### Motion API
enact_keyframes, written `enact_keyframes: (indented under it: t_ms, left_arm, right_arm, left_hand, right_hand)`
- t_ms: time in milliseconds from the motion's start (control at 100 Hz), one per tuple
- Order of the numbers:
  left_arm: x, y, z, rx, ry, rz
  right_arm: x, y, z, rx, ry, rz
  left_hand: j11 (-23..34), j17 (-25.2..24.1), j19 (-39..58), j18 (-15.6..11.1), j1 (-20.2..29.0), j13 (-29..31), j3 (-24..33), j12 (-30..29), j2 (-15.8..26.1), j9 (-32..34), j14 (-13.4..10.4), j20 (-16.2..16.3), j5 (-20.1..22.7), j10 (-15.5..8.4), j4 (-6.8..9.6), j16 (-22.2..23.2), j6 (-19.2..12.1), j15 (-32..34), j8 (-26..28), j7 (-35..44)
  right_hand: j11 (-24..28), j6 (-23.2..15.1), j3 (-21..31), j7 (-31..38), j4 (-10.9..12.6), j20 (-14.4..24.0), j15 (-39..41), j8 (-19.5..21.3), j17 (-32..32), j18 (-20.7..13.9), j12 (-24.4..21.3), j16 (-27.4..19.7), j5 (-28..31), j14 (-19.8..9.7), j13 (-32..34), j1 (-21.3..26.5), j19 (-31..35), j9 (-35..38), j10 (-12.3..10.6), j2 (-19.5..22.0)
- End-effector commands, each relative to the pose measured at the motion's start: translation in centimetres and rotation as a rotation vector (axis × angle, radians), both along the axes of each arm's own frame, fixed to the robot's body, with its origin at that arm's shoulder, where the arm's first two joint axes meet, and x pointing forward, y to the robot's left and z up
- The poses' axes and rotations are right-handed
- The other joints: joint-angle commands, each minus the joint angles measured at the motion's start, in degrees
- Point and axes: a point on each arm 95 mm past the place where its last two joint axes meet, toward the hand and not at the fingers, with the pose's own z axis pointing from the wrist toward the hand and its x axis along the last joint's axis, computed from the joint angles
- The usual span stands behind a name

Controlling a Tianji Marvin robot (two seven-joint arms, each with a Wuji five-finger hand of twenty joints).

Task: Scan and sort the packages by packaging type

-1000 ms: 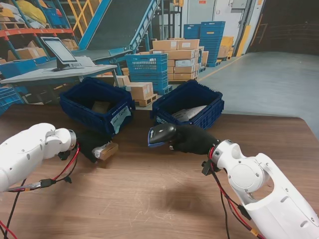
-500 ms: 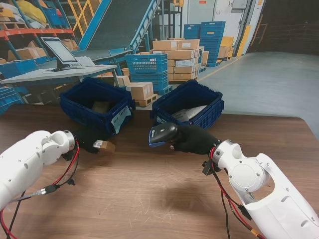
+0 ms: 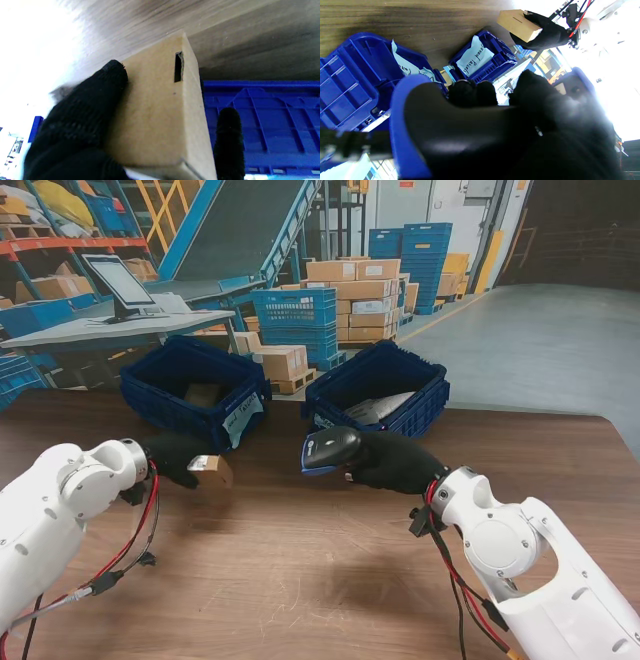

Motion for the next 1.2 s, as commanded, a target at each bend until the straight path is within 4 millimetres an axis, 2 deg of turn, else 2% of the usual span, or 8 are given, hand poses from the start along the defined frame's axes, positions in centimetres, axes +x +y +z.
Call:
enact_keyframes:
  t_ms: [0,450,690,1190]
  left_arm:
    - [-0.4,-1.1,0.4,-0.008,-0.001,-0.009]
    - [-4.0,-5.3,3.1,-0.119,0.007,-0.002]
    - [-5.6,-7.4,2.9,-0.134,0.04,-0.049]
    - [-7.3,-12.6,2.2,-0.173,0.092,-0.13]
  right_arm:
    - [-0.6,0.4,0.2,0.011,-0.006,0.015]
    - [-2.3,-0.1,0.3,0.035,-0.031,-0.002]
    - [-3.1,-0.5,0.1,0.042,-0.033,-0.001]
    - [-4.3,-1.6,-0.8,0.072,-0.028,-0.017]
  left_hand:
    - [8.57,0.08,2.11,1.08,7.85,1.87,4.52,4.06,5.34,5.62,-0.59,1.37,5.97,-4.32,0.89,1.01,-7.44,1.67,3.15,9.12]
    - [8.25,0.78,3.77,1.16,8.35,2.25,3.98,4.17,5.57,5.57,-0.38,2.2,5.97,-4.07,0.8,2.73,-7.16,1.92,3.45,8.84]
    - [7.95,0.74,4.15,1.07,8.55,1.87,3.61,4.25,5.8,5.32,-0.49,2.43,5.9,-4.12,0.89,3.16,-7.22,1.47,3.49,8.61]
    - [7.52,0.53,4.12,0.92,9.19,1.59,2.59,4.53,6.21,5.09,-0.44,2.57,5.84,-3.84,1.36,3.63,-6.99,0.72,3.85,8.01]
  right_hand:
    - [-0.21,-3.62,5.0,1.48,-0.39,0.23,0.27,0.78,0.28,-0.09,0.25,-0.21,3.88,0.2,0.29,6.11,0.47,0.86,1.43,4.88]
    - [-0.21,-3.65,5.08,1.47,-0.42,0.17,0.28,0.76,0.45,-0.17,0.25,-0.23,3.94,0.09,0.37,6.07,0.51,0.94,1.46,4.84]
    - [-0.18,-3.53,5.1,1.48,-0.45,0.14,0.31,0.8,0.43,-0.09,0.3,-0.23,3.97,0.18,0.41,6.09,0.51,0.98,1.5,4.84]
    - [-0.22,-3.47,5.14,1.46,-0.48,0.15,0.37,0.86,0.42,-0.02,0.3,-0.2,4.03,0.27,0.39,6.14,0.59,0.95,1.53,4.8]
